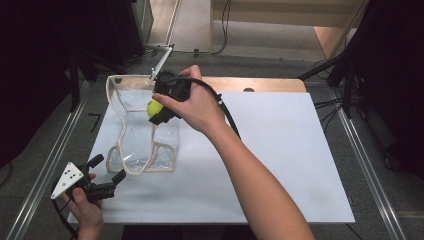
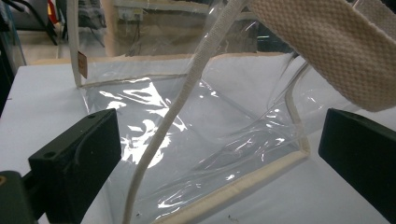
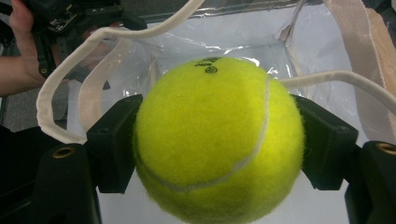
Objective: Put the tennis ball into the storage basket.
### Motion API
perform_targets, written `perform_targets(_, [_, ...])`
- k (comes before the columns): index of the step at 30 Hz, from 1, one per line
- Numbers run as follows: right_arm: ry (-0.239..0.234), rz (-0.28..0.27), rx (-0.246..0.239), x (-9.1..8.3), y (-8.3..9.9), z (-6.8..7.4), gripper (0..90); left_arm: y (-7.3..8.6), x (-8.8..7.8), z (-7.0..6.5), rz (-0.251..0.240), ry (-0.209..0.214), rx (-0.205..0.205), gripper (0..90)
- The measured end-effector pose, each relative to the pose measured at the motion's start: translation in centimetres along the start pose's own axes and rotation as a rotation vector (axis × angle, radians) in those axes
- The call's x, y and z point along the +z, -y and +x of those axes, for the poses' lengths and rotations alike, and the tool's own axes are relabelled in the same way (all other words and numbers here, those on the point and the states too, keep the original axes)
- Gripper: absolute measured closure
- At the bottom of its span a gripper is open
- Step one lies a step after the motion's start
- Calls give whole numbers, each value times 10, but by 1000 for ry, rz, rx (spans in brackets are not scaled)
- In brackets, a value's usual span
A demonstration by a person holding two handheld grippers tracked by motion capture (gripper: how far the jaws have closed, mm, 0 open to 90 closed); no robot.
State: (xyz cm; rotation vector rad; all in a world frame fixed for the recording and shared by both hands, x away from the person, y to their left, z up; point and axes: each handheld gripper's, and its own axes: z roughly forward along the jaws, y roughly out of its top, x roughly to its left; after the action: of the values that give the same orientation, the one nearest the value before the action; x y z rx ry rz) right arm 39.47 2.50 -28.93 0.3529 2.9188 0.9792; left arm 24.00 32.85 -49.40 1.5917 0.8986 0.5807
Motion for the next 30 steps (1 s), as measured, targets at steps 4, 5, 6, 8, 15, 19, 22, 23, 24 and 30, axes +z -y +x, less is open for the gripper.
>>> perform_targets(4, [-2, -3, -7, 0, -3, 1, 230, 0, 0, 0, 0, 0, 0, 0])
perform_targets(5, [-3, -3, -8, 1, -4, 1, 230, 0, 0, 0, 0, 1, -1, 0])
perform_targets(6, [-6, -4, -12, 1, -5, 1, 230, 0, 0, 0, 0, 1, -1, 0])
perform_targets(8, [-4, -4, -12, 2, -7, 2, 230, 0, 0, 0, 0, 0, 0, 0])
perform_targets(15, [-10, -6, -25, 4, -15, 3, 230, 0, 0, 0, -1, 0, -2, 0])
perform_targets(19, [-16, -9, -30, 7, -19, 4, 230, 0, 0, 0, -1, 1, -1, 0])
perform_targets(22, [-19, -12, -34, 9, -22, 4, 230, 0, 0, 0, -1, 1, -1, 0])
perform_targets(23, [-21, -13, -36, 9, -23, 5, 230, 0, 0, 0, -1, 1, -1, 0])
perform_targets(24, [-23, -12, -37, 10, -24, 5, 230, 0, 0, 0, -1, 1, -1, 0])
perform_targets(30, [-31, -12, -40, 15, -29, 6, 229, 0, 0, 1, 0, 2, 0, 0])
